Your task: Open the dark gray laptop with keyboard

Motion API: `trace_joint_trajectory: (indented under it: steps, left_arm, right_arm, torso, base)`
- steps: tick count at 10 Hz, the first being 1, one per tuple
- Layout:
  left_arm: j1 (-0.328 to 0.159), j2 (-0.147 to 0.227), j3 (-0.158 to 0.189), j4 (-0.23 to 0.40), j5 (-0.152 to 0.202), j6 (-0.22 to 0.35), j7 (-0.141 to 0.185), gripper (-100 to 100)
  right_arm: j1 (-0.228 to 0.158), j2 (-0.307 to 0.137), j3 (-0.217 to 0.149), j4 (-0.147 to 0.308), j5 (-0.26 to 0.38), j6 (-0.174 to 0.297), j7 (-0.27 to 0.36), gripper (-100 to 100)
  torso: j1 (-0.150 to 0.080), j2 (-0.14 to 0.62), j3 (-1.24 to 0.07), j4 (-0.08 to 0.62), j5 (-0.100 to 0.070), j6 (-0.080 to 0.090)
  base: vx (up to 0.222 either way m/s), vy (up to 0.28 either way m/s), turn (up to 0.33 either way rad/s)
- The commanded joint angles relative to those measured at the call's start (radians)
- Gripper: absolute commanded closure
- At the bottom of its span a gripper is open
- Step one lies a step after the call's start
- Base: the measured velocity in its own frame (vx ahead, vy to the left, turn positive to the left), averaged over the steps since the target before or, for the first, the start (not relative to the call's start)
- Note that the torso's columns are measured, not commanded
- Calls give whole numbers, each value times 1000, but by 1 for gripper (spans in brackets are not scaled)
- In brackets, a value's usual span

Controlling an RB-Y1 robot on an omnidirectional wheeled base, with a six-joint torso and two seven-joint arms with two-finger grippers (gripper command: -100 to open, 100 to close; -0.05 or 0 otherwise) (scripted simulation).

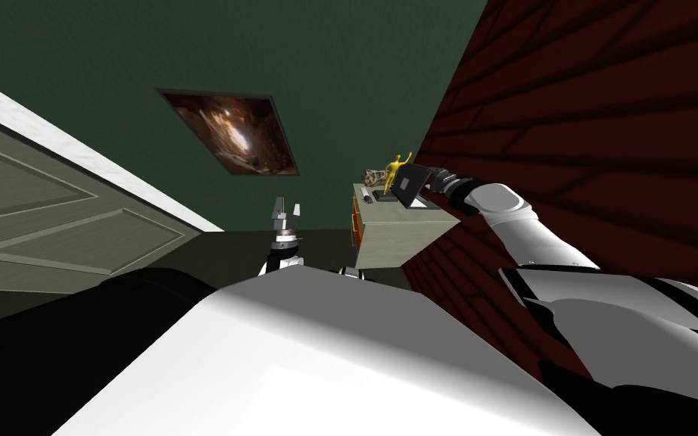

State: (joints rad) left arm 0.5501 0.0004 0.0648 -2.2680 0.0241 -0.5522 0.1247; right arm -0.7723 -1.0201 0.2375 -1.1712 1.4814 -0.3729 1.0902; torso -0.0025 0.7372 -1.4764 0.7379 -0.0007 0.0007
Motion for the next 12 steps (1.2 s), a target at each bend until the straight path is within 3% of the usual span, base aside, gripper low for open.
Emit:
trace_joint_trajectory:
  steps: [1, 6, 7, 8, 10, 11, 12]
  left_arm:
    - [0, 0, 0, 0, 0, 0, 0, 0]
    - [0, 0, 0, 0, 0, 0, 0, 0]
    - [0, 0, 0, 0, 0, 0, 0, 0]
    - [0, 0, 0, 0, 0, 0, 0, 0]
    - [0, 0, 0, 0, 0, 0, 0, 0]
    - [0, 0, 0, 0, 0, 0, 0, 0]
    - [0, 0, 0, 0, 0, 0, 0, 0]
  right_arm:
    - [-1, -4, 1, 1, 2, 0, -8, -100]
    - [-1, -4, 1, 1, 2, 0, -8, -100]
    - [-22, -6, 7, 51, 20, 17, -13, -100]
    - [-22, -6, 7, 55, 20, 17, -13, -100]
    - [-44, -8, 13, 109, 38, 33, -19, -100]
    - [-44, -8, 13, 109, 38, 33, -19, -100]
    - [-65, -10, 19, 147, 56, 49, -25, -100]
  torso:
    - [-1, 0, 0, 0, -1, 0]
    - [2, 0, 0, 0, 0, -1]
    - [3, 1, 1, 0, 1, -1]
    - [5, 1, 0, 0, 2, -4]
    - [4, 0, 0, 0, 1, -2]
    - [0, 0, 0, 0, 0, -1]
    - [-3, -1, -1, 0, -1, 0]
  base:
    - [0, 0, 0]
    - [-2, 2, 7]
    - [-44, 17, 222]
    - [-36, 9, 183]
    - [-43, -15, 226]
    - [6, -101, 44]
    - [-21, -64, 147]
